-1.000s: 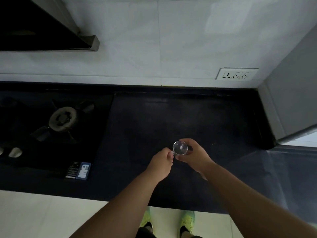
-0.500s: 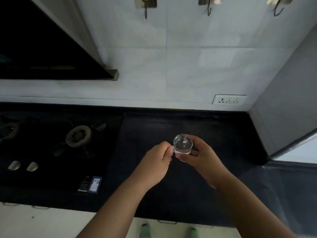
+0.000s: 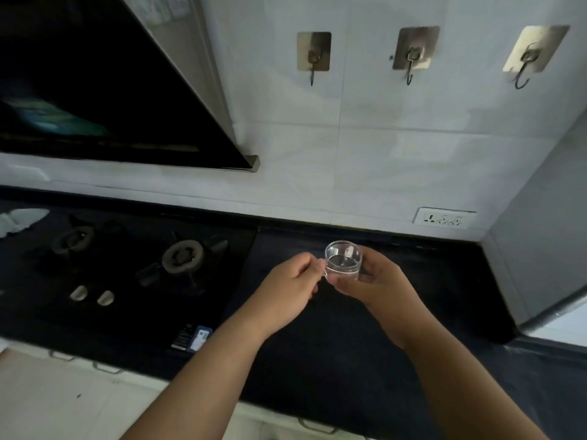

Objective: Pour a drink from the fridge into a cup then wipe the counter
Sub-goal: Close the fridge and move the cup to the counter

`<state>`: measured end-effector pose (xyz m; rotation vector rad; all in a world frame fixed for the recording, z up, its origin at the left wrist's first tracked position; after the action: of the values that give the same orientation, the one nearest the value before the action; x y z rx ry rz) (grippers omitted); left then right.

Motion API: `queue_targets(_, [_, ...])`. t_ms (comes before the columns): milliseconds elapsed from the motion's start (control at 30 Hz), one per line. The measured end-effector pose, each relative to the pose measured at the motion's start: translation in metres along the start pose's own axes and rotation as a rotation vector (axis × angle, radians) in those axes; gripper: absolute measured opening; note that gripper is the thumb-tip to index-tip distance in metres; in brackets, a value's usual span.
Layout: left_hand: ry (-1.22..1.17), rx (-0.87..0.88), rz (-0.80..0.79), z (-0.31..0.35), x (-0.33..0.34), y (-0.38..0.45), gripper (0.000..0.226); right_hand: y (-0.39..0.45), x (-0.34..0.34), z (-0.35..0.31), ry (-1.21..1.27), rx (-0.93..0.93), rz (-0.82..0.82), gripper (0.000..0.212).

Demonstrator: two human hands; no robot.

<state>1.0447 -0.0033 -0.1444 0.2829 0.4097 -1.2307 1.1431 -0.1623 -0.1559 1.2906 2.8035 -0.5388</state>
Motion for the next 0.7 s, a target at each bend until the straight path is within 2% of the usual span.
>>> queue_targets(267, [0.014, -0.037, 0.200, 0.023, 0.011, -0.033, 0.034, -0.001, -0.013, -0.014, -0.062, -0.031, -0.189, 0.054])
queue_targets(400, [0.011, -0.081, 0.311, 0.025, 0.014, -0.054, 0.034, -0.005, -0.009, -0.014, -0.072, -0.026, -0.304, 0.065])
queue_targets(700, [-0.005, -0.201, 0.567, 0.017, 0.015, -0.123, 0.033, -0.015, 0.037, -0.012, -0.152, -0.058, -0.555, 0.056])
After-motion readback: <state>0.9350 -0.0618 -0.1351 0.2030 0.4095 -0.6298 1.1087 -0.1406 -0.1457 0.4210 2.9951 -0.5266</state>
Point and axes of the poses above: each hand's wrist, its own y-axis towards the middle knuckle, its own x-axis out of the palm, z = x × y, the point moved 1 cm from there along y, towards the middle knuckle, and after that the axes turned 12 degrees about x, right-handed, at the moved point
